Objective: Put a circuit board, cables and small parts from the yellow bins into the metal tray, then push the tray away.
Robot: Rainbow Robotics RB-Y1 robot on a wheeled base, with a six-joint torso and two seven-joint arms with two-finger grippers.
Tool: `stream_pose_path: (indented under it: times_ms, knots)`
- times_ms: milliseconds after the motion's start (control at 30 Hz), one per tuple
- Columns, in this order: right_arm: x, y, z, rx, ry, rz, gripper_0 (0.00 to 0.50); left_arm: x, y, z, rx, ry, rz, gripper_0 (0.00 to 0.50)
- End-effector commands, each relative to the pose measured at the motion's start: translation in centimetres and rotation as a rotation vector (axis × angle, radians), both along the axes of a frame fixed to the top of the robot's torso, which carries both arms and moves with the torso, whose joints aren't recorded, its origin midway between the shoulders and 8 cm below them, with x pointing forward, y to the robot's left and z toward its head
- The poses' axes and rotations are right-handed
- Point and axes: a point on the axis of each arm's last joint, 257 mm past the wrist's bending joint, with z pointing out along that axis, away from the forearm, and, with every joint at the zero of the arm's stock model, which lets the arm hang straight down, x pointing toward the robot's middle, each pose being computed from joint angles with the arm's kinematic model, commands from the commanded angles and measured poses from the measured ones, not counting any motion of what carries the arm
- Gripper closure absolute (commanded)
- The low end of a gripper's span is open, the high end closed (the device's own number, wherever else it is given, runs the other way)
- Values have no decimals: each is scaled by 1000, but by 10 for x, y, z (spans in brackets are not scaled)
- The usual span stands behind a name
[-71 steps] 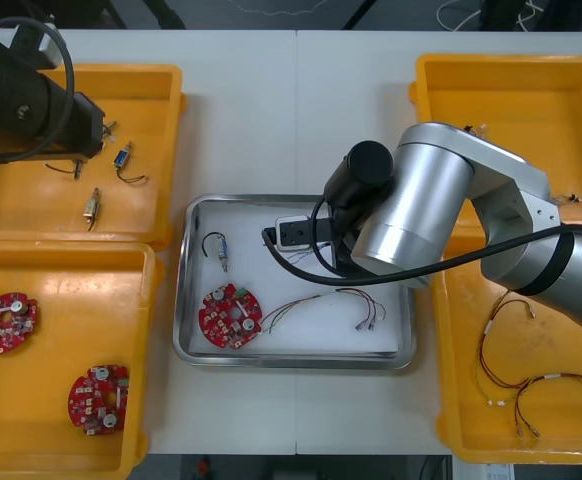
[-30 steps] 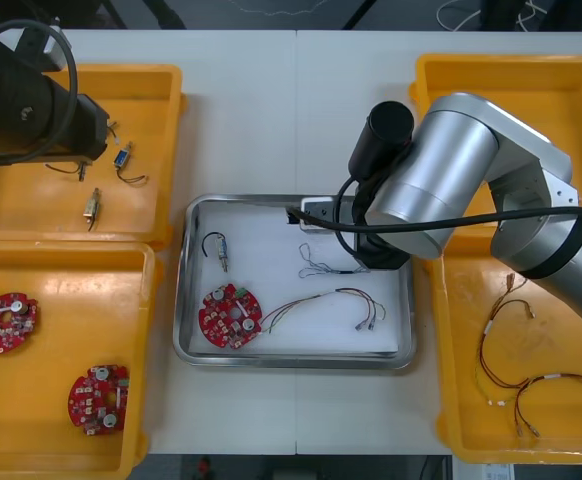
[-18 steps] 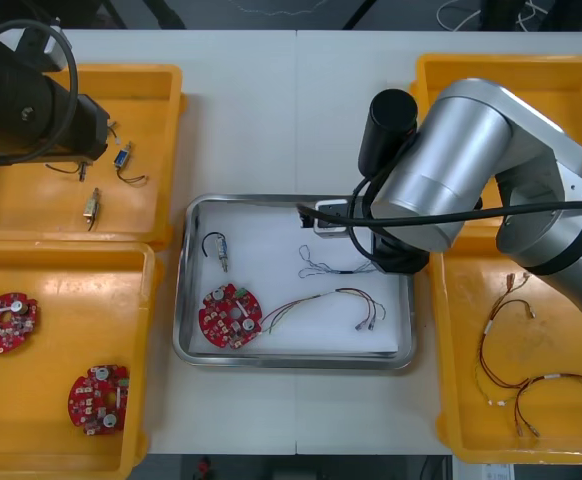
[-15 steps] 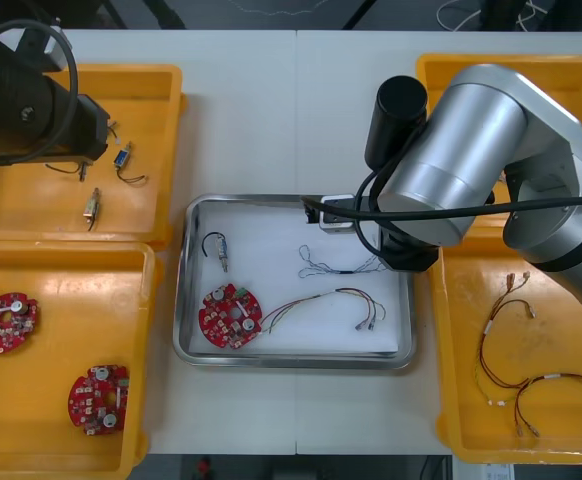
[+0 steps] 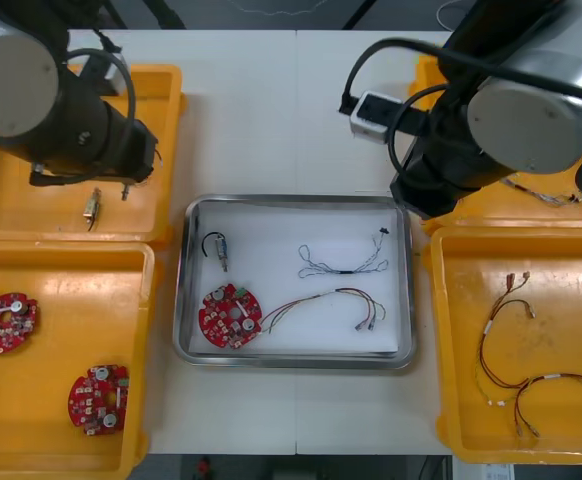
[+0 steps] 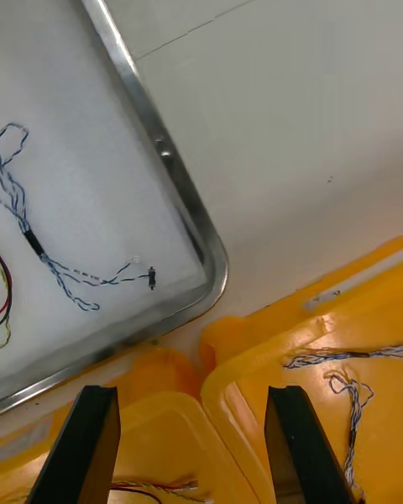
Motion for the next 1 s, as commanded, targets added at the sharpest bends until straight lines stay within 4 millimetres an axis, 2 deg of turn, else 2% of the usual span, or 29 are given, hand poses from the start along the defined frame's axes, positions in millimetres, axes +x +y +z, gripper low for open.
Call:
stream_pose_path:
  times_ms: [33,133,200,333,433,567,833,1000]
  knots:
    - [2,-22,26,129,-42,-147,0,0,-55,19,-57,-44,10,500]
    - [4,-46,28,191,-37,-253,0,-4,-76,14,-67,-32,3,499]
    - [5,-71,32,230,-48,-331,0,-9,-90,7,-69,-17,-7,499]
    - [-1,-106,32,280,-54,-431,0,-19,-105,-9,-59,21,-15,500]
    - [-10,-144,29,300,-64,-517,0,-26,-114,-30,-36,67,-9,499]
    - [-26,-180,23,345,-53,-606,0,-23,-133,-52,-42,89,-31,500]
    - [-58,-237,10,464,-23,-777,0,-10,-154,-87,-36,94,-40,500]
    - [-72,-259,-1,486,-11,-870,0,-5,-156,-104,-14,94,-42,500]
